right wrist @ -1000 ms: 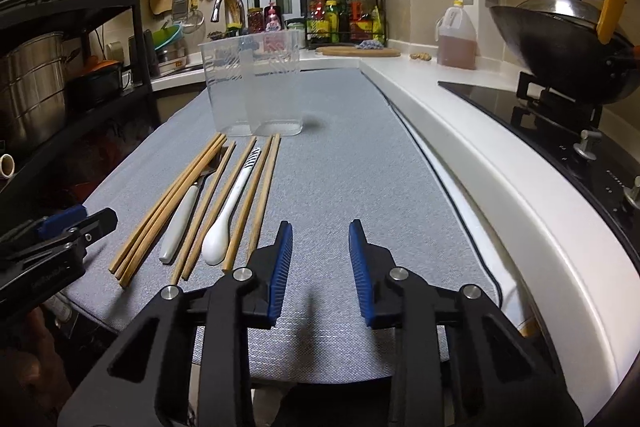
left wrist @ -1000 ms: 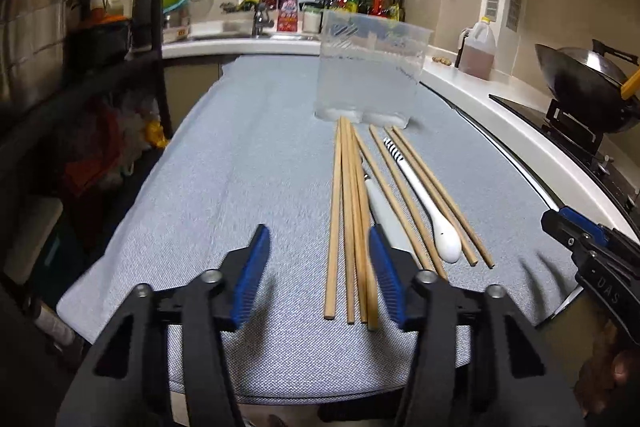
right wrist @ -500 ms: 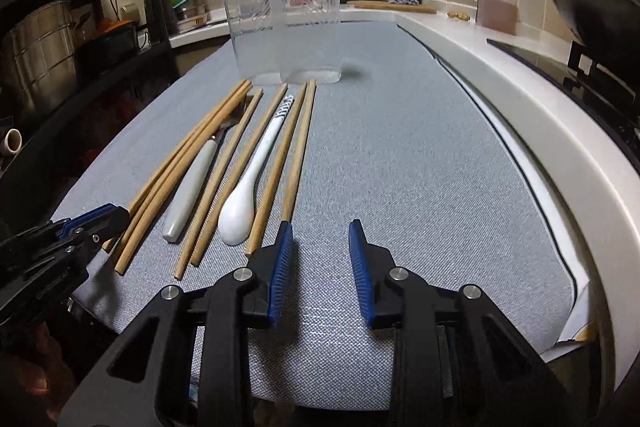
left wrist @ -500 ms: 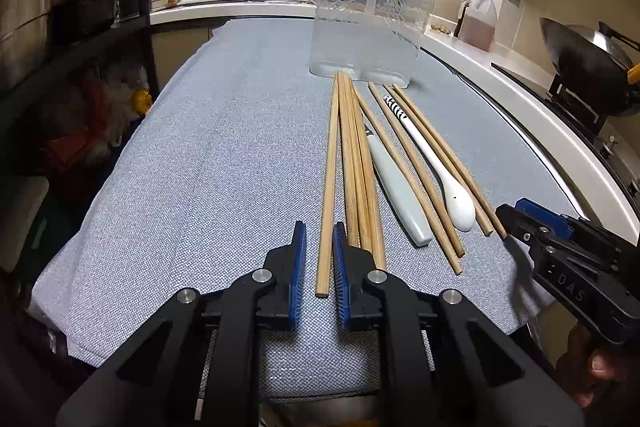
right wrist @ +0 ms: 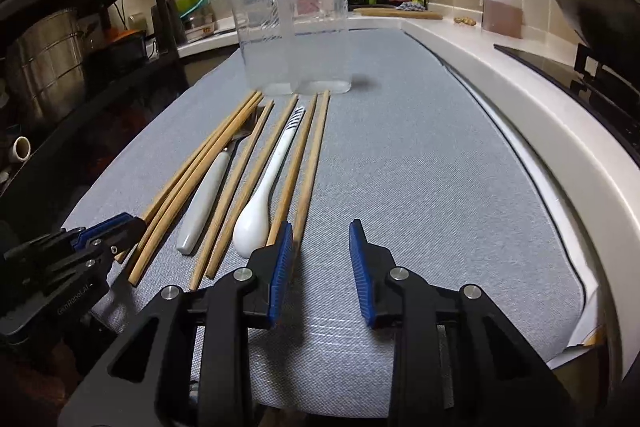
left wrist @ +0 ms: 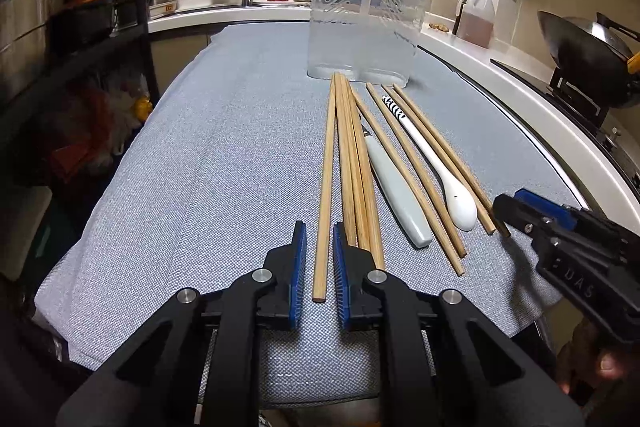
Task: Organize utensils
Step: 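Close the left tool on one wooden chopstick while the right tool grasps another, then lift both held chopsticks upright and carry them over the clear container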
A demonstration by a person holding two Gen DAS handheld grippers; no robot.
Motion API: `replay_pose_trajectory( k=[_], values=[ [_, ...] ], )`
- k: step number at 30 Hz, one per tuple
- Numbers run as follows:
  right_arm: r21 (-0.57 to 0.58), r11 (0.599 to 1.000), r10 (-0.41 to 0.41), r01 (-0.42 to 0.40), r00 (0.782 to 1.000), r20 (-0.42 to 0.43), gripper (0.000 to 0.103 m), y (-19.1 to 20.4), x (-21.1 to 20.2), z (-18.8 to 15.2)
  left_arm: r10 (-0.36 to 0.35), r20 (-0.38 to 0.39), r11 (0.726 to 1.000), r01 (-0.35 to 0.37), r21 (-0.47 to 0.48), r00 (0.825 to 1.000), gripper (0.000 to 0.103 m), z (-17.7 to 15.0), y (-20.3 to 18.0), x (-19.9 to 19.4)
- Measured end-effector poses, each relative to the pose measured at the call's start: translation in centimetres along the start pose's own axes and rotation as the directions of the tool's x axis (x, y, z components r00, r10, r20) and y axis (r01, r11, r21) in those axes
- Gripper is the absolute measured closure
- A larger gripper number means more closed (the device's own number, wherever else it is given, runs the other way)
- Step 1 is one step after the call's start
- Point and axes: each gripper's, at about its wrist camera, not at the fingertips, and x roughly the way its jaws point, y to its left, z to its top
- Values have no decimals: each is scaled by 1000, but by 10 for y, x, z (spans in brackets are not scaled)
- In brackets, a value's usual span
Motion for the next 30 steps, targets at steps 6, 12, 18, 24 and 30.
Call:
replay_pose_trajectory(
  k=[6, 12, 18, 24, 30],
  values=[
    [-32, 999, -21, 21, 1000, -4, 87, 6, 1, -3, 22, 27, 1000, -23, 19, 999, 89, -1, -3, 2],
    [-59, 997, -41, 42, 999, 13, 98, 7, -2, -6, 46, 61, 998, -49, 45, 997, 95, -4, -7, 3],
    [-1, 992, -129, 129, 991, 37, 98, -14, -9, -6, 52, 62, 998, -54, 18, 997, 95, -3, 3, 0],
    [46, 990, -135, 133, 991, 23, 95, -30, -8, -8, 69, 67, 997, -70, 22, 995, 95, -2, 1, 1],
    [39, 992, -124, 123, 992, 29, 95, -28, -8, -9, 78, 76, 996, -80, 26, 994, 95, -1, -1, 5]
  ],
)
